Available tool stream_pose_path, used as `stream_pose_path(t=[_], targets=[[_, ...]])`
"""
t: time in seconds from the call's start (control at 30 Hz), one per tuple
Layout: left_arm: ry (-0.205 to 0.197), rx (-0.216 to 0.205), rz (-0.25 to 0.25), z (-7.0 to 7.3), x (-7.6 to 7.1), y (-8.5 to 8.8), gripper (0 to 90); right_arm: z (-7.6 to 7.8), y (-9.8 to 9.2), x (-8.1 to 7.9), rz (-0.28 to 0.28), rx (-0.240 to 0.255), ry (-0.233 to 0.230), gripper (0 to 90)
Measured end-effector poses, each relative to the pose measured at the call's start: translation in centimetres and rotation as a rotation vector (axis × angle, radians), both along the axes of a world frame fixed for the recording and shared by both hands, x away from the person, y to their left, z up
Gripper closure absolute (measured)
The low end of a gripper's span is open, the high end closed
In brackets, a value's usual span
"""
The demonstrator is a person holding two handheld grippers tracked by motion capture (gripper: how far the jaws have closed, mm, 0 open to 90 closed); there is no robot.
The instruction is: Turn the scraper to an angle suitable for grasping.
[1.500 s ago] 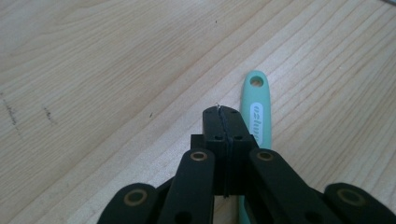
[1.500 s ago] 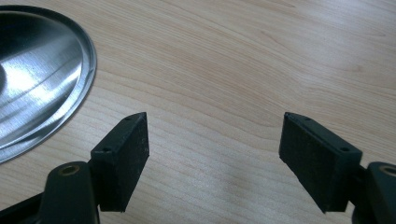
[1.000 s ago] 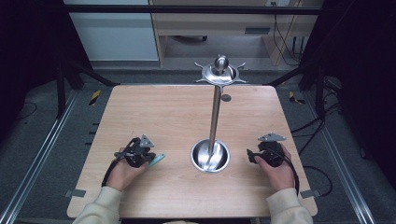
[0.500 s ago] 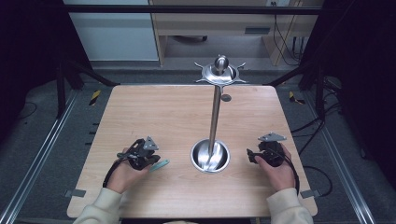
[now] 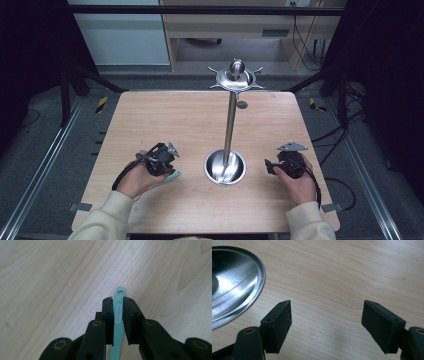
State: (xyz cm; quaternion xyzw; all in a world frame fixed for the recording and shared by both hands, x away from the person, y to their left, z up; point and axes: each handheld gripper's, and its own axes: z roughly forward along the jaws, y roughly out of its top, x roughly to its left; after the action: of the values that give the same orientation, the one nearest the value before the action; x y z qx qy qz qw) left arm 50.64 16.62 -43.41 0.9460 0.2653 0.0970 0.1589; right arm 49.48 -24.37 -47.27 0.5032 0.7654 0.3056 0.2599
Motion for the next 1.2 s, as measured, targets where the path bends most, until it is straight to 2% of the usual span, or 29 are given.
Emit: stream_pose_path(t=[0.13,0.23,0.47,0.67,0.73,0.8,1.2], targets=[[0.020,0.042,0.004,-0.2,0.5,-0.4,73.9,0.0,0.1,0.0,0.002,0.007,0.005,24.1],[0.059,0.037,0.008,-0.4,0.8,-0.5,71.3,0.0,0.1,-0.1,-0.001,0.007,0.004,24.0],[0.100,0.075,0.000,-1.3,1.3,-0.9,67.6,0.1,0.0,-0.1,0.000,0.009,0.004,23.9],[0.120,0.093,-0.008,-2.1,1.5,-1.1,66.0,0.1,0.0,-0.1,0.001,0.011,0.007,23.9],[0.123,0.101,-0.011,-2.2,1.6,-1.1,65.4,0.1,0.0,-0.1,0.001,0.011,0.007,23.9],[0.116,0.092,0.000,-2.2,1.6,-1.1,65.8,0.1,0.0,-0.1,0.001,0.012,0.007,23.9],[0.144,0.107,-0.002,-2.5,1.8,-1.1,67.8,0.1,0.0,-0.2,0.001,0.007,0.005,23.9]])
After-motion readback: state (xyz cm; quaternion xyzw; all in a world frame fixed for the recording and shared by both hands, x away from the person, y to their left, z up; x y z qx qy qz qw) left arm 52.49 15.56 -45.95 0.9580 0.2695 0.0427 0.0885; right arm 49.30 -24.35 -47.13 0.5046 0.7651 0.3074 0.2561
